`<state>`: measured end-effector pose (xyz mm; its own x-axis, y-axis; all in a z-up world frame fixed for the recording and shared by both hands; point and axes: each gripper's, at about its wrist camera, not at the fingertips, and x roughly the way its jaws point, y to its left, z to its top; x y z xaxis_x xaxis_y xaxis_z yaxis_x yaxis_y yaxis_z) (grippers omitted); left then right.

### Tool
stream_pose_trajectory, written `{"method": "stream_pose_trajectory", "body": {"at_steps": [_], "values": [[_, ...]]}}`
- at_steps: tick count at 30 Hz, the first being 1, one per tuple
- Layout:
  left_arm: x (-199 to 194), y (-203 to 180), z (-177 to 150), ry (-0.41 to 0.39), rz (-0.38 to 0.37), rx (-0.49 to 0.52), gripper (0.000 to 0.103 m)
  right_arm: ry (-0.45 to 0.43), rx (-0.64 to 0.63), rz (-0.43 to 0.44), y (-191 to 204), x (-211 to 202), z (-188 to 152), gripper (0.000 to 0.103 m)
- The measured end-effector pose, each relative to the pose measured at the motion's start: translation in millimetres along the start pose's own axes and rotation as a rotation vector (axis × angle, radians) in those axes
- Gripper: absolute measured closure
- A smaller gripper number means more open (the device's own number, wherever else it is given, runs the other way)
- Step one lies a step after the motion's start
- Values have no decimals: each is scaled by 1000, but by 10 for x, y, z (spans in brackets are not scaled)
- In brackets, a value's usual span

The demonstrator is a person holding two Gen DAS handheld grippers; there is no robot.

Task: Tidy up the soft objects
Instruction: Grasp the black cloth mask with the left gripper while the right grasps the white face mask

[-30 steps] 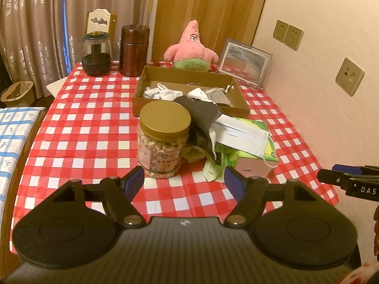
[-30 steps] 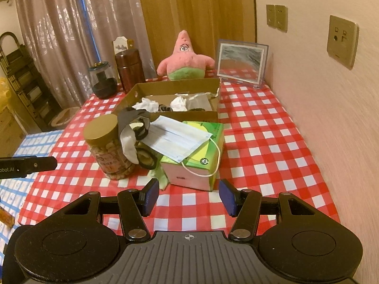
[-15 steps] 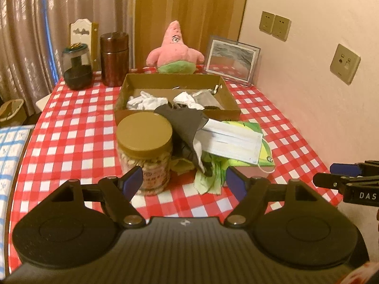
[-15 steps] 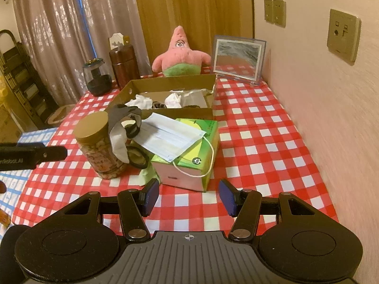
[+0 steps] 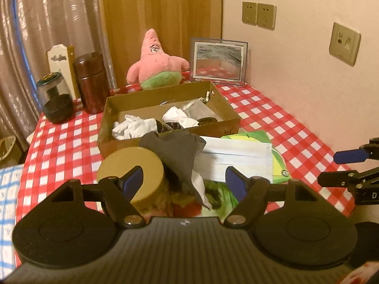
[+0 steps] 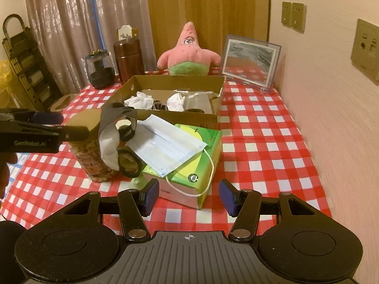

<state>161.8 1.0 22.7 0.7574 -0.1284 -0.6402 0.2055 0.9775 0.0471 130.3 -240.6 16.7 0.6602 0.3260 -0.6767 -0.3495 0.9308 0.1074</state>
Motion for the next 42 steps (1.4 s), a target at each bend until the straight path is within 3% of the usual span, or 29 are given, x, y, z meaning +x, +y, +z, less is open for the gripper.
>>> {"method": "stream_pose_trajectory", "body": {"at_steps": [15,20,22,23,25,28,31,38,42], "values": [[711,-43,148,26,31,192,38,27,-67,14,-126,634,252,47],[887,-62,140,52,53,260,50,36,-76,22,-132,787,316,47],[924,-54,136,59,61,272,60,37,-81,25,-119,828,337,47],[935,-40,141,60,61,270,62,36,-83,27,-112,843,344,47],[944,-5,160,62,59,254,78,38,-86,30,-99,873,356,47],[910,52,200,49,51,219,92,41,-93,34,-79,905,362,47],[823,94,256,23,44,192,97,40,-102,41,-62,924,364,47],[477,316,430,-49,2,60,98,45,-178,88,24,1001,351,46],[301,431,468,-73,1,18,98,52,-250,112,143,1098,337,25]]}}
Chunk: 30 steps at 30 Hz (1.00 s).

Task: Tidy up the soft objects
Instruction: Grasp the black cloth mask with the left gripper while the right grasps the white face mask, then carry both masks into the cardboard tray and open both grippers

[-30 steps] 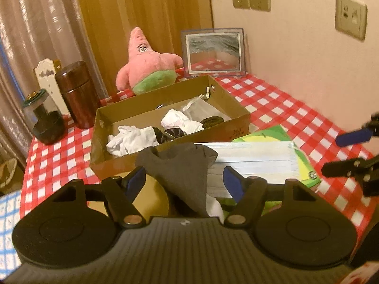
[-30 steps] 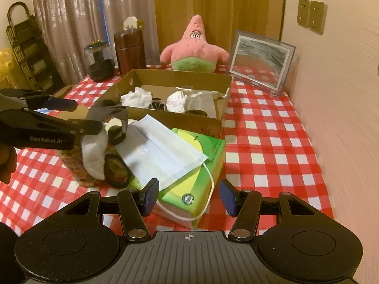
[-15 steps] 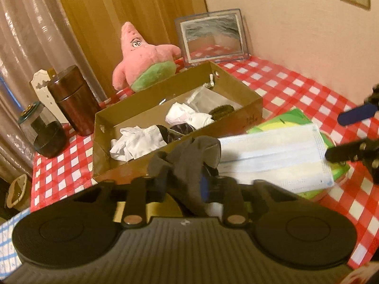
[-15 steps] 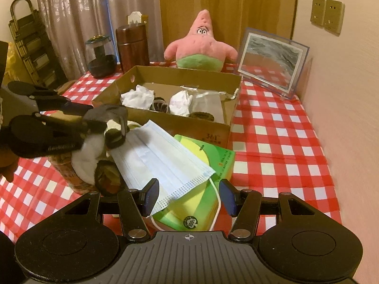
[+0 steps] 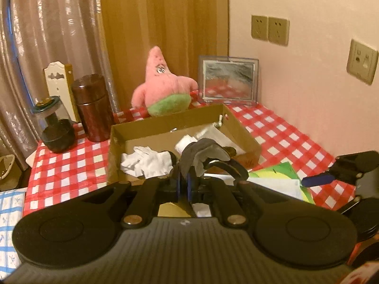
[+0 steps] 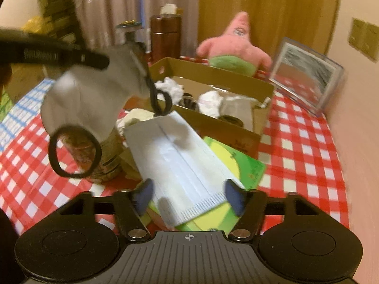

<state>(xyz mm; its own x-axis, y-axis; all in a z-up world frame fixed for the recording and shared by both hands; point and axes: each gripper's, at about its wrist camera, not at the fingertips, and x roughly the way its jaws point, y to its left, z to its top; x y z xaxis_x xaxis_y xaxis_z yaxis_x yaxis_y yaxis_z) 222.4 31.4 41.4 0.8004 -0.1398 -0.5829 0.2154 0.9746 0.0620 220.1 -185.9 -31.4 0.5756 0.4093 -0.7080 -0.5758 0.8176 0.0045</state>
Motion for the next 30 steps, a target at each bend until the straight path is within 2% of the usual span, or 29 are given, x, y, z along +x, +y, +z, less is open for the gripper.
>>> {"method": "stream_pose_trajectory", "body": {"at_steps": [3,9,13,18,20,21,25,28,30], "values": [[-93,70,3,-11,-4,-29,98,-4,-63,12,88,93,16,23],[-163,136,-39,-13,7,-48,99,43,-221,-4,295,352,28,23],[-181,183,-58,-9,12,-66,99,78,-219,-4,319,496,19,25],[-214,195,-70,-16,14,-77,99,60,-178,-15,288,466,44,44],[-229,198,-72,-19,13,-80,99,57,-184,-25,284,441,50,62],[-238,197,-71,-19,12,-81,99,55,-185,-31,283,432,55,66],[-283,202,-64,-24,16,-86,99,50,-159,-24,246,365,76,89],[-357,212,-40,-32,20,-90,99,43,-136,-20,233,285,77,97],[-416,216,-8,-40,23,-92,99,29,-101,-15,210,203,82,98]]}}
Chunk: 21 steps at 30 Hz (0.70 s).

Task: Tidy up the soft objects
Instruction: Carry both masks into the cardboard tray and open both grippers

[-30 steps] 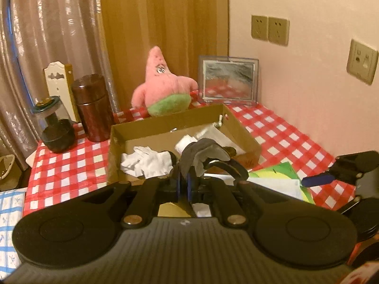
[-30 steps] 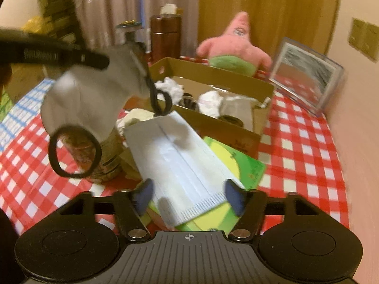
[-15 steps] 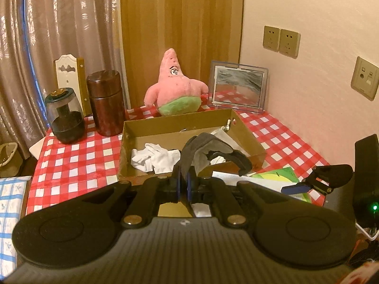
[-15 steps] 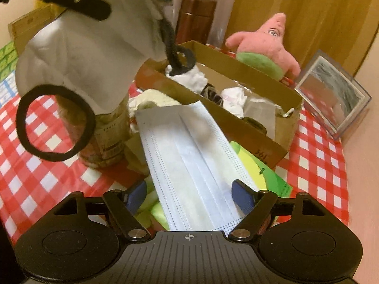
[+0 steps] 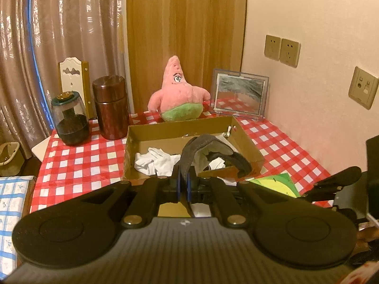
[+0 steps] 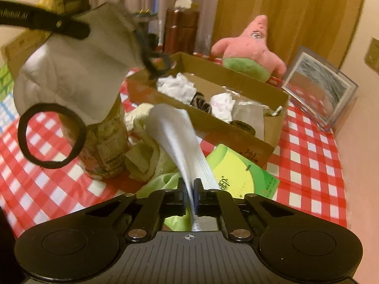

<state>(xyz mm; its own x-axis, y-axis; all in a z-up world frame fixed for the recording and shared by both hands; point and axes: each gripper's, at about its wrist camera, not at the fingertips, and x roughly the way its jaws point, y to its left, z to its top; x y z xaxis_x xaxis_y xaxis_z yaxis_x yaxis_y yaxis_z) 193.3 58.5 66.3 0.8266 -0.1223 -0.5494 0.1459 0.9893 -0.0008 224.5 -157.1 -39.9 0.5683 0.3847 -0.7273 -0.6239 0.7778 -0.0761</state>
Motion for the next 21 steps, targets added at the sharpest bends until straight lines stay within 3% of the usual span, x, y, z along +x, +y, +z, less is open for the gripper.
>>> {"method": "stream_pose_trajectory", "body": {"at_steps": [10,21], "values": [[-323,-34,171,-49,10,4,99,-94,209,36,-175,-603,46,100],[-581,-90,302,-74,-19,-20,99,-167,262,5,-253,-1183,91,100]]}}
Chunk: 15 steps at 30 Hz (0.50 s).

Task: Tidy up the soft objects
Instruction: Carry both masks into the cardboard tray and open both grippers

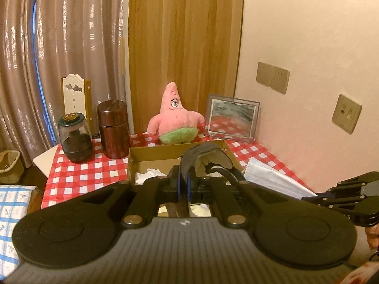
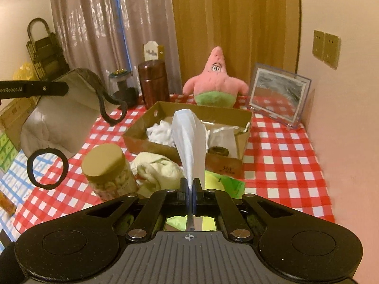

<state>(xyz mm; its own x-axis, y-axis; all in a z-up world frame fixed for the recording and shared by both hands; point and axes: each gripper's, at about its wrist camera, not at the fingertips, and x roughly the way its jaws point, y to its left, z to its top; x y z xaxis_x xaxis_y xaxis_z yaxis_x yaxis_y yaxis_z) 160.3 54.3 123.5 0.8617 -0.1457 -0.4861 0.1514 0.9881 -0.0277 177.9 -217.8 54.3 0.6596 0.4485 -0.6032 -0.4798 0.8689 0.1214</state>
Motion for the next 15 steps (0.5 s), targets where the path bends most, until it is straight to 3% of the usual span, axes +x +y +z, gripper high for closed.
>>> {"method": "stream_pose_trajectory", "body": {"at_steps": [7,15], "values": [[47,-16,79,9,-18,12,99,-8,11,3,-36,-114,27,100],[469,125,291,35,-15,37,99,1,27,14,-213,35,260,100]]}}
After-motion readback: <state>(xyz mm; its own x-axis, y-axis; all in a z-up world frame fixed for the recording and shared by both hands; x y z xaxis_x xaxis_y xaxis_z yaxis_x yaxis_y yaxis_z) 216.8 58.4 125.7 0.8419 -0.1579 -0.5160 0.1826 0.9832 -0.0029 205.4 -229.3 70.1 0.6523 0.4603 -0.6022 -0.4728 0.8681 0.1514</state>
